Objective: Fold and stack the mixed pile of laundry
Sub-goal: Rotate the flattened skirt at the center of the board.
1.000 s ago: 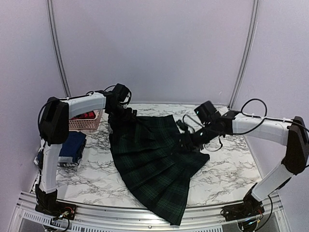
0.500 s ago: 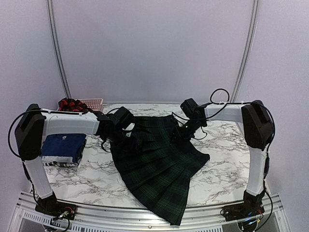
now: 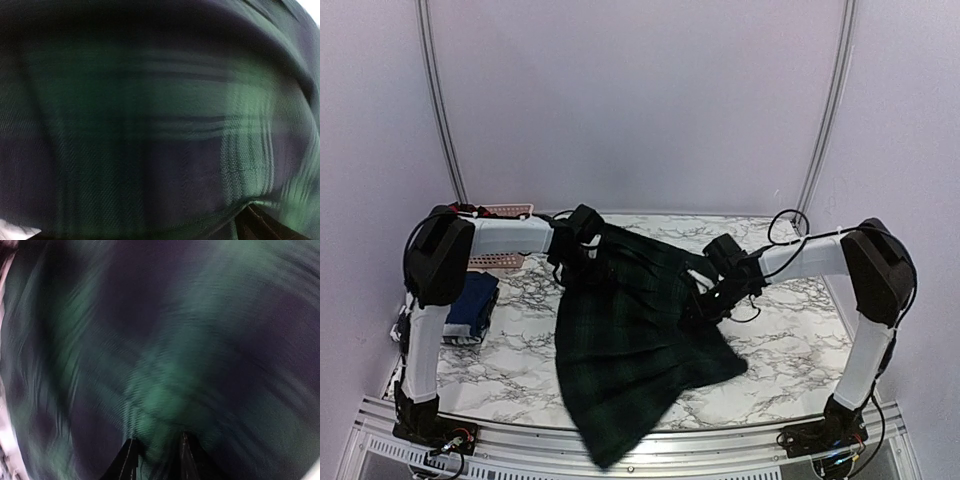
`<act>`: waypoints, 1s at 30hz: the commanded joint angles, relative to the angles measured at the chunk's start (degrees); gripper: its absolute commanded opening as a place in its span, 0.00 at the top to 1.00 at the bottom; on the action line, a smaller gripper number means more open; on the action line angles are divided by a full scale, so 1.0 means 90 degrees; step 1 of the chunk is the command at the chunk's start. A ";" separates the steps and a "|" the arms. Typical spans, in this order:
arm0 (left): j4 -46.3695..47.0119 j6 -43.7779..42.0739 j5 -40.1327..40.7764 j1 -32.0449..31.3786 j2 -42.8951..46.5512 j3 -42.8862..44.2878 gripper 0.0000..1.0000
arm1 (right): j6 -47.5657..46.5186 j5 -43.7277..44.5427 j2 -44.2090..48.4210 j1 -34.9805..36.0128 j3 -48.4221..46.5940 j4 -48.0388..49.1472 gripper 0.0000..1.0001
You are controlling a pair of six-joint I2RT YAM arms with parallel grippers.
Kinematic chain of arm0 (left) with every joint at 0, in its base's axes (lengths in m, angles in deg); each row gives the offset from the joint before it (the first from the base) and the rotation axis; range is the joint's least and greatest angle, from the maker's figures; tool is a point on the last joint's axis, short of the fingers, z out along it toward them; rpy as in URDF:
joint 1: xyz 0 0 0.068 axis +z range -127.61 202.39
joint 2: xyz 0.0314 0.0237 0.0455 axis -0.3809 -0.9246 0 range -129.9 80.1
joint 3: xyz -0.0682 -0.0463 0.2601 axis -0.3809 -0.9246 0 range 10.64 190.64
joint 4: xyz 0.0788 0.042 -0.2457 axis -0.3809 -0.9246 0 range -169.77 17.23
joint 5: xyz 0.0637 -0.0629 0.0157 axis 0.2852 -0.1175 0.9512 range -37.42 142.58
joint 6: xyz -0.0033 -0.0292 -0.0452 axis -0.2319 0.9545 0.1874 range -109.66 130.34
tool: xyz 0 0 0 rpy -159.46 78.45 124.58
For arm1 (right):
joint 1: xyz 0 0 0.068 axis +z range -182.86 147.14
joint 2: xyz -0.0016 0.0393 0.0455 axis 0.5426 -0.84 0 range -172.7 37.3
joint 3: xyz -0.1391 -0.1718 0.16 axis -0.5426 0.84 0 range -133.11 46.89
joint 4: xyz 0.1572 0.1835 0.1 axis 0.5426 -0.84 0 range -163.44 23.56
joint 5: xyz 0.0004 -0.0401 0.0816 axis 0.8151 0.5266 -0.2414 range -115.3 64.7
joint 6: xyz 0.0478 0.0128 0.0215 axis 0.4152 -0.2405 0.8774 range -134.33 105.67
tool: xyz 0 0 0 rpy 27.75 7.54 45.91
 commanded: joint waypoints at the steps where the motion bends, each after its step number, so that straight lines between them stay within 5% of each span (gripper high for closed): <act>1: -0.0868 -0.0397 0.0059 0.0595 -0.1238 0.2082 0.01 | 0.1252 -0.1190 0.0245 0.1352 0.0530 0.0233 0.67; 6: -0.1050 -0.0575 -0.0217 0.0538 -0.0695 0.2713 0.01 | 0.1096 -0.0297 0.0751 0.1048 -0.0424 -0.0543 0.61; 13: -0.0773 -0.0625 -0.0030 0.0141 0.1381 0.0133 0.01 | 0.0728 -0.0093 -0.0160 0.0909 -0.1385 -0.0988 0.62; 20: -0.0418 -0.0541 -0.0010 -0.0266 0.2708 -0.2085 0.01 | 0.0540 -0.0065 -0.0627 0.0998 -0.0846 -0.0837 0.63; 30: -0.0076 -0.0177 0.0510 -0.0185 0.3523 -0.3027 0.01 | -0.0369 0.1171 -0.1119 -0.0424 -0.0404 -0.1142 0.65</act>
